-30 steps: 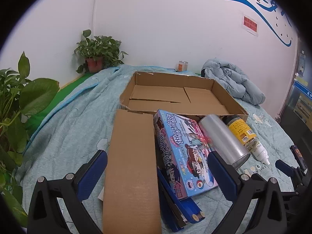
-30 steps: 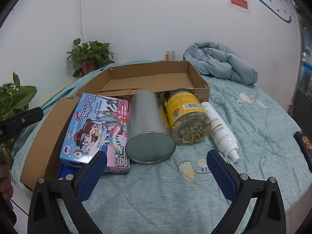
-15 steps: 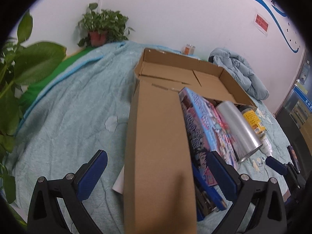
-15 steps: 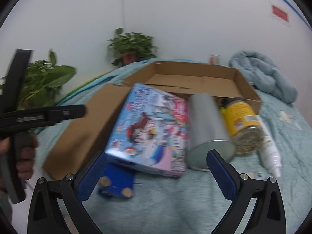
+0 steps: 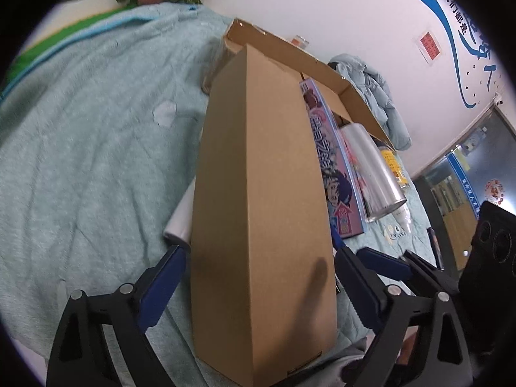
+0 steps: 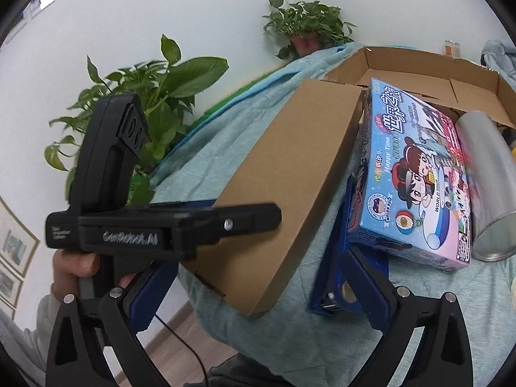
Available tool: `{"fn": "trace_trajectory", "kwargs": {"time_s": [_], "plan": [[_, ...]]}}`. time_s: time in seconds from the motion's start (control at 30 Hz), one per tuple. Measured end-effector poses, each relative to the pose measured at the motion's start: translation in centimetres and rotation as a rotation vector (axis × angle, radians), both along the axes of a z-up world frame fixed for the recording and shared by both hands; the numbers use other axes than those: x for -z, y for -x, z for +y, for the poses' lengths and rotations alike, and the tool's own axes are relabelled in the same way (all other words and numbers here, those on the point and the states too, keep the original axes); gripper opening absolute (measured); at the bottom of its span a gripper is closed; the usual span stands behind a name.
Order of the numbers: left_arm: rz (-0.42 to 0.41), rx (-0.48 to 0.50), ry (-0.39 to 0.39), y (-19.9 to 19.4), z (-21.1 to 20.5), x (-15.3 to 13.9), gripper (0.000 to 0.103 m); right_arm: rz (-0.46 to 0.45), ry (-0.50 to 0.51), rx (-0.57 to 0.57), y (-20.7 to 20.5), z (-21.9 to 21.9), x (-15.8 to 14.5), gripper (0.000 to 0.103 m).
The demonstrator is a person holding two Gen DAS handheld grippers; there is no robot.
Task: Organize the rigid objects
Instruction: 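Grasp the long cardboard panel with the right tool and lift it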
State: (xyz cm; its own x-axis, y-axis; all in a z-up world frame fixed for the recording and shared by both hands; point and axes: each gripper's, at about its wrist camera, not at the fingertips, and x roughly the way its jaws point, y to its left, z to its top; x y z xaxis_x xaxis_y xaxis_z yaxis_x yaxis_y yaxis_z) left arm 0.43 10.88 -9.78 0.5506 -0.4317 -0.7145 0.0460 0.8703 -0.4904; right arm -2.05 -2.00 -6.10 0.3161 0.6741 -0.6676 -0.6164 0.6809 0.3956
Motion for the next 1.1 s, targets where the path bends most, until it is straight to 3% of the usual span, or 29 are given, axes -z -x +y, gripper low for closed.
{"fn": "trace_trajectory", "kwargs": {"time_s": [0.2, 0.3, 0.5, 0.63, 0.77, 1.0, 1.1], "plan": [[0.034, 0.030, 0.035, -1.2, 0.5, 0.0, 0.087, 0.034, 0.043, -0.025, -1.5, 3.7, 0.4, 0.097], [0.046, 0.042, 0.034, -1.5, 1.0, 0.2, 0.085, -0.007, 0.068, -0.023, -1.9, 4.5, 0.2, 0.095], [0.066, 0.044, 0.053, -1.8, 1.5, 0.5, 0.084, -0.065, 0.066, -0.008, -0.9, 2.6, -1.8, 0.090], [0.070, 0.053, 0.048, -1.8, 1.6, 0.5, 0.083, 0.002, -0.025, -0.082, -1.1, 2.6, -2.3, 0.089], [0.075, 0.061, 0.026, -2.0, 1.4, 0.2, 0.082, 0.106, -0.034, -0.097, -2.0, 3.6, -0.5, 0.087], [0.100, 0.095, 0.010, -2.9, 0.9, 0.0, 0.081, 0.072, 0.034, -0.070, -3.1, 5.5, -0.8, 0.092], [0.109, 0.101, 0.015, -3.2, 0.9, 0.0, 0.081, 0.098, 0.040, -0.041, -3.1, 5.0, -0.4, 0.092]]}}
